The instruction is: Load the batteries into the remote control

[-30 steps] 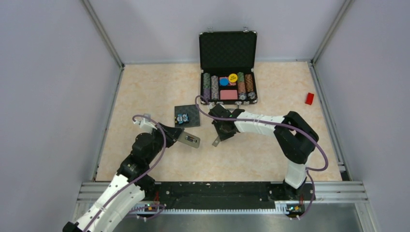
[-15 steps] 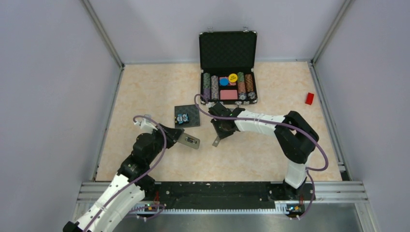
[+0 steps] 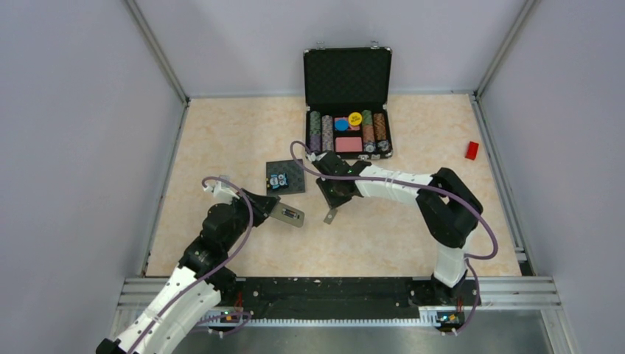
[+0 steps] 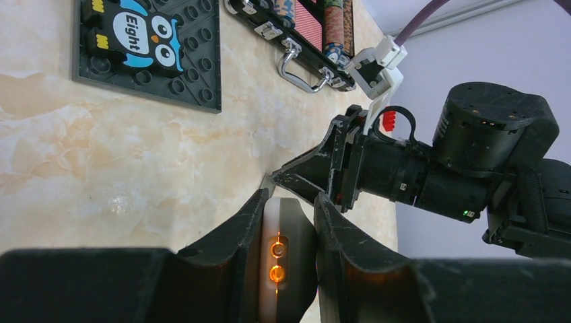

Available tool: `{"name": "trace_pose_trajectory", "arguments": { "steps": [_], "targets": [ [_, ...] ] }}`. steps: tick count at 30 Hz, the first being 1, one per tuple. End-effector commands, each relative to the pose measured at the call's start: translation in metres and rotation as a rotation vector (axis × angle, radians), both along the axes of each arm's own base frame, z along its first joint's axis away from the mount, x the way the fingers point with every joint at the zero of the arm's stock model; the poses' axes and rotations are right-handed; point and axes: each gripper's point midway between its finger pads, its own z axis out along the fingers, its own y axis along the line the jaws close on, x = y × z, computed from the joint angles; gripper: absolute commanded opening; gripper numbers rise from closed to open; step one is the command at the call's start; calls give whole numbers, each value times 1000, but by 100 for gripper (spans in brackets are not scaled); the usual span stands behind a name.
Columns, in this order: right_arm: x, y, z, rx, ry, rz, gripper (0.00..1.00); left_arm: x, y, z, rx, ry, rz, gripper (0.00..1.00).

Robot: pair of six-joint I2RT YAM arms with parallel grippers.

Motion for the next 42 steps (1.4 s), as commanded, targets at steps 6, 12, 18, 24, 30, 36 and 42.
{"name": "trace_pose_trajectory", "arguments": {
  "steps": [6,12,18,24,30,36,42],
  "targets": [
    [4,2,-11,-7,33,47,25,5,1,11,-23,-45,14,0],
    [1,-2,-11,-9,50,36,9,5,1,9,-25,-41,15,0],
    [-1,-7,-3,-4,43,-22,0,5,0,7,-27,-38,14,0],
    [-4,-5,30,123,55,-98,0,4,-4,10,-39,-49,-9,0],
    [-13,2,82,351,92,-146,0,-2,-27,33,-78,-151,-151,0],
    [-12,-2,120,468,73,-222,0,0,-37,35,-50,-146,-210,0],
    [-13,-24,134,493,20,-355,0,10,-44,3,-142,-11,-166,0]
  ]
}}
